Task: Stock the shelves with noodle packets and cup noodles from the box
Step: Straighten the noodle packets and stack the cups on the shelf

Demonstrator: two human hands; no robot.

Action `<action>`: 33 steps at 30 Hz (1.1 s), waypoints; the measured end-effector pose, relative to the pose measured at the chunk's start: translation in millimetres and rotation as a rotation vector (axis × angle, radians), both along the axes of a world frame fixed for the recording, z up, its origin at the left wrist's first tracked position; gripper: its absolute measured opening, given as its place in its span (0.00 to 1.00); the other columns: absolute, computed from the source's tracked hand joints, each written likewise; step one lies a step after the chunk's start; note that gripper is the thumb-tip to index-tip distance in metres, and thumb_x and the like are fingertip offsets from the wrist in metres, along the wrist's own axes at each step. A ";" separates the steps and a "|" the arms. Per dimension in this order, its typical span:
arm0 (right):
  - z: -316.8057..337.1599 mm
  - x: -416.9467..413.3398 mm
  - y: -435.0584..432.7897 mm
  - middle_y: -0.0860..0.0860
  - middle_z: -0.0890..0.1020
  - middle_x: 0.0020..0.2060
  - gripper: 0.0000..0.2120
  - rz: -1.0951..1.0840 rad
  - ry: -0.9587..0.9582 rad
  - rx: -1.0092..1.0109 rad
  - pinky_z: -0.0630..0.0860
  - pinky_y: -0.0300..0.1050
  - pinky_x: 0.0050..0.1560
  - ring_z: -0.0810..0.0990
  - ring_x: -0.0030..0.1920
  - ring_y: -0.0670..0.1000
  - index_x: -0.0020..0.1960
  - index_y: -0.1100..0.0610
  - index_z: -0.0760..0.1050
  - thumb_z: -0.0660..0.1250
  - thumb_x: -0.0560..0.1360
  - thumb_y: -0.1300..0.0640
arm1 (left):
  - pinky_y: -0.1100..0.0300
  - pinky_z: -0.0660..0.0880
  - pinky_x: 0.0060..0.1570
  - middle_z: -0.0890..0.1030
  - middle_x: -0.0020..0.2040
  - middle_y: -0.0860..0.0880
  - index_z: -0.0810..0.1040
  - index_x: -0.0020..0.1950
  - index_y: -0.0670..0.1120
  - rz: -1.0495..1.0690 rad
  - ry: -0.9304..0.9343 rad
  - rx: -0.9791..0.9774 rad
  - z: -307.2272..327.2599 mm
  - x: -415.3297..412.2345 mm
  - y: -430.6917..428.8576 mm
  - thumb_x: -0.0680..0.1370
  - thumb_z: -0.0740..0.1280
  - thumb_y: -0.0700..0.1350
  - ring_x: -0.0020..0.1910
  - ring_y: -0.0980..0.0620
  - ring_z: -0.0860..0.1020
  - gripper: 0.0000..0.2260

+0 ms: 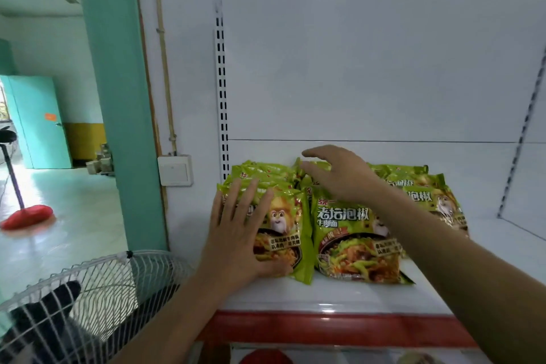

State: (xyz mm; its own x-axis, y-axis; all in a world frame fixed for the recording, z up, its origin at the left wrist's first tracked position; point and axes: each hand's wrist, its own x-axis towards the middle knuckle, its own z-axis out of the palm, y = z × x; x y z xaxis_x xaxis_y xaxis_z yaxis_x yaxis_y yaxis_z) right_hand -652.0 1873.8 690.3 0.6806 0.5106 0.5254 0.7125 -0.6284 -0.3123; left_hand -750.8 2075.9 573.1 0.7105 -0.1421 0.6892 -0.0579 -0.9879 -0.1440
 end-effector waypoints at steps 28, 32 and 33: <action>-72.6 -22.5 -88.1 0.52 0.79 0.62 0.19 -0.301 -0.348 0.235 0.71 0.52 0.65 0.74 0.64 0.55 0.66 0.57 0.76 0.62 0.79 0.49 | 0.48 0.62 0.74 0.74 0.70 0.51 0.74 0.70 0.50 -0.453 -0.007 -0.070 16.3 -3.8 -125.6 0.79 0.58 0.60 0.72 0.50 0.69 0.24; -74.1 -3.0 -149.5 0.50 0.75 0.67 0.22 -0.461 -0.068 0.413 0.68 0.50 0.66 0.70 0.67 0.53 0.71 0.53 0.71 0.66 0.78 0.52 | 0.55 0.60 0.73 0.73 0.71 0.55 0.70 0.73 0.53 -0.506 0.122 -0.072 22.5 0.0 -184.6 0.79 0.59 0.57 0.71 0.53 0.69 0.23; -76.5 3.7 -165.0 0.51 0.72 0.69 0.25 -0.491 0.032 0.456 0.69 0.52 0.67 0.70 0.68 0.53 0.73 0.53 0.68 0.67 0.77 0.50 | 0.57 0.52 0.74 0.69 0.74 0.54 0.66 0.76 0.53 -0.495 0.168 -0.041 21.5 4.5 -197.3 0.80 0.59 0.57 0.74 0.53 0.64 0.24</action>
